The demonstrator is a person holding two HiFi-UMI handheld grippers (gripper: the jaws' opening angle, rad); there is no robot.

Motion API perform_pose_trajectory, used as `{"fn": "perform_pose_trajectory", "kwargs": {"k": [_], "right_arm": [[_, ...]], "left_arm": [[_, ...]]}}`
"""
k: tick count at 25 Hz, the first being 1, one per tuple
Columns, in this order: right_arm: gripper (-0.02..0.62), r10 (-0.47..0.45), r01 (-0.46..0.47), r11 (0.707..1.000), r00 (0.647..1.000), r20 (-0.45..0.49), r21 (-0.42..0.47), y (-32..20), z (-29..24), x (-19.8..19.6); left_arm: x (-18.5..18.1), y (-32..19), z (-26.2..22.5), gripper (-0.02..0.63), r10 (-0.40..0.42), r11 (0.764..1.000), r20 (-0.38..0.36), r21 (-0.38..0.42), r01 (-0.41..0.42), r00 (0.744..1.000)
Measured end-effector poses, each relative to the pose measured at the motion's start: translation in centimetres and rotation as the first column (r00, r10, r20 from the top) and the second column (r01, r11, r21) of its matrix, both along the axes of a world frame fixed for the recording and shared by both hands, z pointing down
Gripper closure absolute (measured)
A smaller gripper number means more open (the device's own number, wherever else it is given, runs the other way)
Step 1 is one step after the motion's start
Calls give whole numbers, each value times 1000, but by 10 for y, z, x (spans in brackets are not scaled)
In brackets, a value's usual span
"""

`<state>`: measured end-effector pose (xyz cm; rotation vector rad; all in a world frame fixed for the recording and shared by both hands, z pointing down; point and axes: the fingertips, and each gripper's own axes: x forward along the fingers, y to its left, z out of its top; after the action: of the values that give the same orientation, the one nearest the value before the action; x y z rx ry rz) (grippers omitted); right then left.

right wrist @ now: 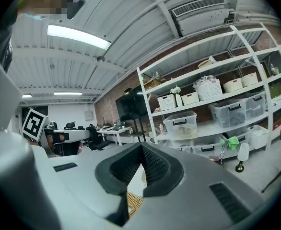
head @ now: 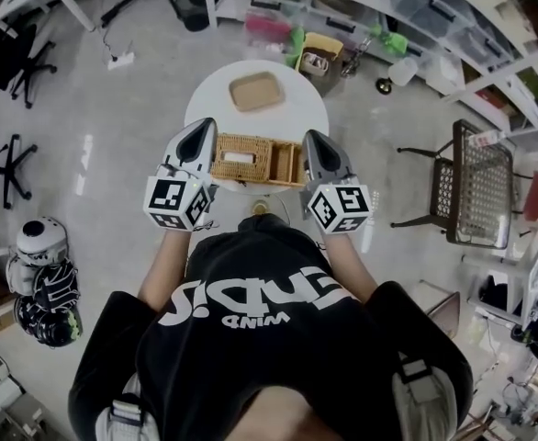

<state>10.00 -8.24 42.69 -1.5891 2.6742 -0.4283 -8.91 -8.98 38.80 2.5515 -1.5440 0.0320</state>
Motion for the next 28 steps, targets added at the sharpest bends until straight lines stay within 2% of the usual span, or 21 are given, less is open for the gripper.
{"fn": "perform_pose_trajectory", "kwargs": {"k": [5, 11, 21, 28], "right_arm": [[598, -31, 31, 1000, 1000, -2, 2, -27, 1, 4], [598, -25, 25, 1000, 1000, 12, 6, -47, 2, -5], [598, 52, -52, 999, 998, 20, 1, -76, -3, -12], [600, 82, -82, 997, 996, 19, 4, -90, -2, -16]], "left_arm": [[8, -21, -2, 606, -23, 1000, -3, 3, 23, 1000], [-1, -39, -4, 606, -8, 1000, 15, 7, 8, 1000], [-9, -86, -4, 606, 75, 997, 21, -18, -75, 997], [0, -107, 4, 606, 129, 991, 11, -31, -128, 992]]}}
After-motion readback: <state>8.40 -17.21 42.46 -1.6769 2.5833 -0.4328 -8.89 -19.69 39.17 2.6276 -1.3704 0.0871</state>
